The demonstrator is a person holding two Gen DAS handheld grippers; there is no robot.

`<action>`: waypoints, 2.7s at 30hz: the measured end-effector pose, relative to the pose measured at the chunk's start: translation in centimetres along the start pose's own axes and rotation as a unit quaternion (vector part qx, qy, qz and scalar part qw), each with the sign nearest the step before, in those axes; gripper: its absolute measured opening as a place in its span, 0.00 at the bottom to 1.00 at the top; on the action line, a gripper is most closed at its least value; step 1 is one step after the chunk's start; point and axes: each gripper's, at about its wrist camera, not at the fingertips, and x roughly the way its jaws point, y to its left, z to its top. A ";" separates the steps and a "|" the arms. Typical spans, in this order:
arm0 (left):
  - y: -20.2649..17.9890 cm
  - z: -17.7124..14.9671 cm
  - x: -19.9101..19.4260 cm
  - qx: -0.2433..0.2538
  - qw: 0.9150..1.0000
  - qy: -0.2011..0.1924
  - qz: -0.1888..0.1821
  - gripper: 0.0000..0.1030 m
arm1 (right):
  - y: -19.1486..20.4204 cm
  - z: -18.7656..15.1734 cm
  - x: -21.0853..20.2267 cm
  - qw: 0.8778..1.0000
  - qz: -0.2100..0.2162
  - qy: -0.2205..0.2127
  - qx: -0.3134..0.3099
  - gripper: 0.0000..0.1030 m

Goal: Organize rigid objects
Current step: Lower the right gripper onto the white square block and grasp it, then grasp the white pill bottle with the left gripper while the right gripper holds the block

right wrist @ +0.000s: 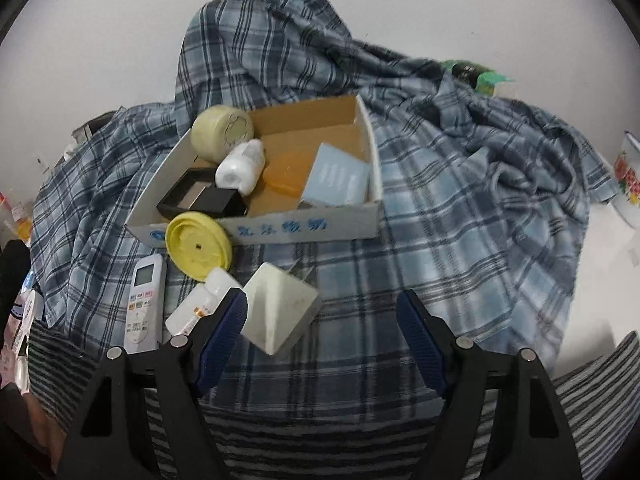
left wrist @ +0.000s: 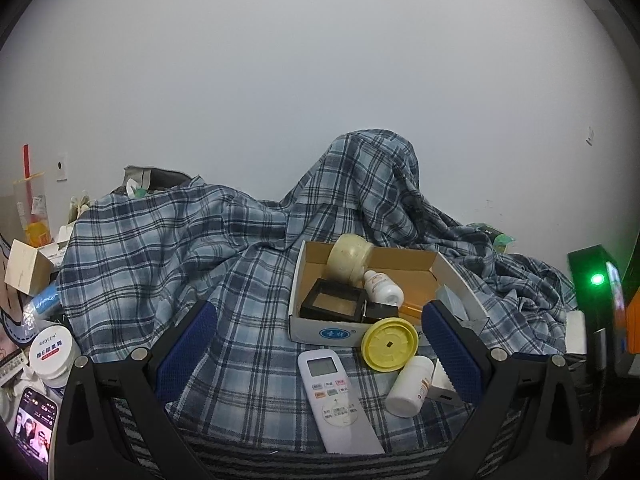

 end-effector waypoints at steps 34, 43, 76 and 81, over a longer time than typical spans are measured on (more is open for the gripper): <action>0.6 -0.1 0.3 -0.013 1.000 0.011 -0.004 1.00 | 0.6 -0.7 -0.7 0.994 0.037 0.010 -0.102 0.61; -0.2 -0.2 0.8 0.003 1.000 0.021 0.001 1.00 | 1.6 1.4 1.2 0.964 0.082 0.055 -0.248 0.61; -6.6 -3.9 8.8 0.145 0.942 0.269 -0.138 0.34 | -0.9 0.9 0.9 0.965 0.117 -0.006 -0.236 0.43; -6.6 -3.7 8.6 0.144 0.946 0.257 -0.135 0.33 | -0.9 0.9 1.0 0.965 0.112 -0.006 -0.237 0.43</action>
